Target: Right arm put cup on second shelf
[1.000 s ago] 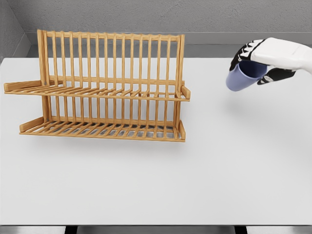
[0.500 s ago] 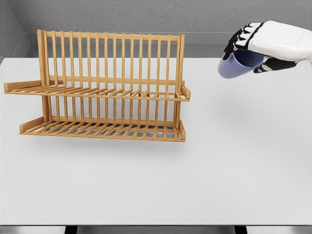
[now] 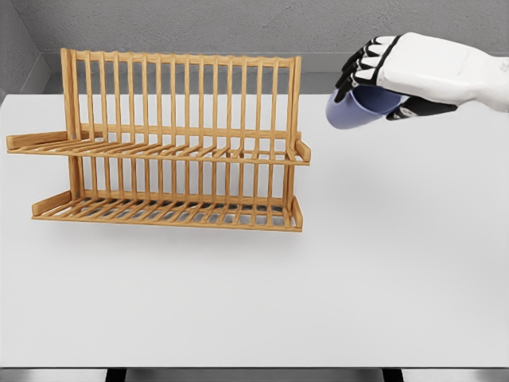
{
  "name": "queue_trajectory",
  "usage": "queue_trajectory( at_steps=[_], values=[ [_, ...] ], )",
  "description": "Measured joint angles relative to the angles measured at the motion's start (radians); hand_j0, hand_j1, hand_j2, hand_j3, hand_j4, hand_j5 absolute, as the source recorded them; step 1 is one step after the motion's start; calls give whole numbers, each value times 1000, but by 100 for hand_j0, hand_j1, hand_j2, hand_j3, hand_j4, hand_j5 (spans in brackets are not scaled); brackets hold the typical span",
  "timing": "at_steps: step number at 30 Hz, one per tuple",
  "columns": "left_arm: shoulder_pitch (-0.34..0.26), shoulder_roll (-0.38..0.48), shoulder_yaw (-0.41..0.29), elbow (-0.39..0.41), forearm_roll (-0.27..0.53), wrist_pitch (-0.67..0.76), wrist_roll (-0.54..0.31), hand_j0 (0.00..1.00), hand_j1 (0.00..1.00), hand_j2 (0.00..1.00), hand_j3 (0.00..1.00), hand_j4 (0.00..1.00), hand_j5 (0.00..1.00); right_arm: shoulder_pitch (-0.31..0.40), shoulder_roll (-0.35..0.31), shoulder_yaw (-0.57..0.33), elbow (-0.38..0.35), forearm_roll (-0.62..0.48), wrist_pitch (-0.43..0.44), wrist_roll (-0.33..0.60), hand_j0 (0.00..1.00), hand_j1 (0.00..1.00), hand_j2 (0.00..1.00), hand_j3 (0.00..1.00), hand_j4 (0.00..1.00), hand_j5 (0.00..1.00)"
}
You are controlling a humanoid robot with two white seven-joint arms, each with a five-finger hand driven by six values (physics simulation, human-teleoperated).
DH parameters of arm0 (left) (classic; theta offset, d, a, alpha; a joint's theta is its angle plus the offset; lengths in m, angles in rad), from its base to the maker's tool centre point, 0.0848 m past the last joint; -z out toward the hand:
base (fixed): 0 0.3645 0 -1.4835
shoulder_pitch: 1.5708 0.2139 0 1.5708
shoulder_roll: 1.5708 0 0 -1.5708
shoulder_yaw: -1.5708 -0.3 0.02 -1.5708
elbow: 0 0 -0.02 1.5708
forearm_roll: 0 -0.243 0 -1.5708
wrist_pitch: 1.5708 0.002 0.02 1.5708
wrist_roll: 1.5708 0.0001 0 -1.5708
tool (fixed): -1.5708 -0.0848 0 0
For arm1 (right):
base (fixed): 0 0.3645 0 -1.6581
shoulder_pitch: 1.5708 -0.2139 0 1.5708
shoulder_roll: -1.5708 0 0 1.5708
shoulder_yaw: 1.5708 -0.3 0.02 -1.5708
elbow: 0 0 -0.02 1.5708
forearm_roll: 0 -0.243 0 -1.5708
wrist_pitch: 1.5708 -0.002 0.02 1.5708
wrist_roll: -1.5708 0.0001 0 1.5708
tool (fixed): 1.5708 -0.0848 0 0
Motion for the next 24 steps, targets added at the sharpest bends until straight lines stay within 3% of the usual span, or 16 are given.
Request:
queue_trajectory(
  at_steps=[8, 24],
  values=[
    [0, 0, 0, 0, 0, 0, 0, 100, 100, 100, 100, 100, 100, -6, 62, 7, 0, 0, -15, 0, 65, 65, 65, 65, 65, 65],
    [0, 0, 0, 0, 0, 0, 0, 100, 100, 100, 100, 100, 100, -66, 162, 105, 0, -1, 0, 0, 65, 65, 65, 65, 65, 65]
  ],
)
